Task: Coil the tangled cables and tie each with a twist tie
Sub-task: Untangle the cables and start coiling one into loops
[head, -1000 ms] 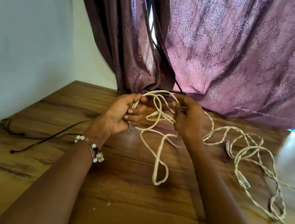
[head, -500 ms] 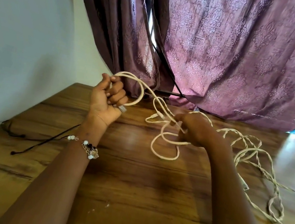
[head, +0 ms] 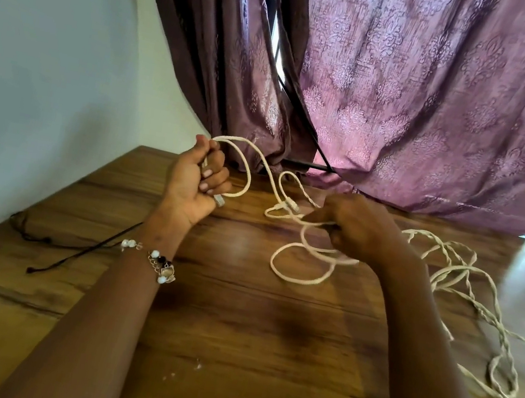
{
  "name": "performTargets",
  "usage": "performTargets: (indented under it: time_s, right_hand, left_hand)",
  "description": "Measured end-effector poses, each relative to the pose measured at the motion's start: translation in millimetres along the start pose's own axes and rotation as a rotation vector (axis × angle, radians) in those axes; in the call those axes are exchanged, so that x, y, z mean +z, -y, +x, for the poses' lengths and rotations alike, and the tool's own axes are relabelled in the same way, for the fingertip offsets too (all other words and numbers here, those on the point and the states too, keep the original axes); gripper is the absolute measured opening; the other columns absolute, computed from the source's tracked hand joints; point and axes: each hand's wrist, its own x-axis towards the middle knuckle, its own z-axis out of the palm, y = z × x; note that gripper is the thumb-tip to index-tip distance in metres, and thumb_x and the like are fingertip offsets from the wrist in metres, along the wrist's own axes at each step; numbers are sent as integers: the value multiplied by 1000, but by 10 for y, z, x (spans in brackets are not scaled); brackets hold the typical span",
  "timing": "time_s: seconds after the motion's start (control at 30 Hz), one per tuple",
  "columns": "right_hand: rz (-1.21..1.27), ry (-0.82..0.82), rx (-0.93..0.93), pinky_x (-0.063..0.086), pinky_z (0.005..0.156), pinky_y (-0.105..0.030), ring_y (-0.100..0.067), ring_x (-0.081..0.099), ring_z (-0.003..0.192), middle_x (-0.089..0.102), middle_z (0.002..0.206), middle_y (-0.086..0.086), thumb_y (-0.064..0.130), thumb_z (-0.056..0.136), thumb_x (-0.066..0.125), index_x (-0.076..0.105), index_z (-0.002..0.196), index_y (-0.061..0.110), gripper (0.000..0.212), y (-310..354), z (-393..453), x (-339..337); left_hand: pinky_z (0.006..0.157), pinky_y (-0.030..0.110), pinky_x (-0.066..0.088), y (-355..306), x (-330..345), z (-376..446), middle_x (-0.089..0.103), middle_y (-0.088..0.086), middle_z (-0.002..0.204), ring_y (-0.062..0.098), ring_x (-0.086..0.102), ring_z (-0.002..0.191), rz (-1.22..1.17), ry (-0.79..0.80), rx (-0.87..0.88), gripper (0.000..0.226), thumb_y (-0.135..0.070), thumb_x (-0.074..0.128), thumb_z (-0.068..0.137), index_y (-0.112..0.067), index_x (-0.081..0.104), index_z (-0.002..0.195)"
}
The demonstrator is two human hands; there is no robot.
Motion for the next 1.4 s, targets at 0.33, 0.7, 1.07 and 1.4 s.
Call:
performTargets:
  time_s: [0.33, 0.7, 1.07, 1.4]
  right_hand:
    - [267, -175, -233, 51, 66, -40, -17, 57, 90, 60, 96, 4, 46, 81, 62, 74, 95, 31, 24, 290, 72, -26]
    - [1017, -641, 276, 41, 40, -17, -2, 54, 41, 68, 64, 0, 0, 75, 76, 69, 82, 3, 10, 273, 90, -12]
    - [1155, -233, 211, 35, 37, -8, 2, 49, 37, 56, 55, 15, -5, 90, 57, 56, 113, -2, 23, 317, 49, 76]
    - [761, -247, 318, 34, 53, -10, 2, 46, 56, 47, 64, 13, -1, 95, 44, 53, 88, 16, 20, 281, 157, 419]
  left_hand:
    - [52, 31, 57, 247, 281, -95, 73, 11, 77, 22, 71, 64, 338, 89, 12, 28, -29, 30, 103, -6, 46, 101]
    - [36, 15, 16, 448, 361, -222, 42, 2, 39, 3, 22, 25, 482, 418, -300, 49, -41, 22, 101, -4, 55, 97]
    - [35, 14, 22, 415, 312, -135, 26, -6, 38, 7, 21, 29, -175, 663, -571, 29, -36, 43, 96, -17, 50, 74]
    - [40, 15, 29, 522, 352, -192, 26, -5, 40, 6, 20, 31, 458, 221, -498, 41, -44, 34, 97, -15, 54, 76]
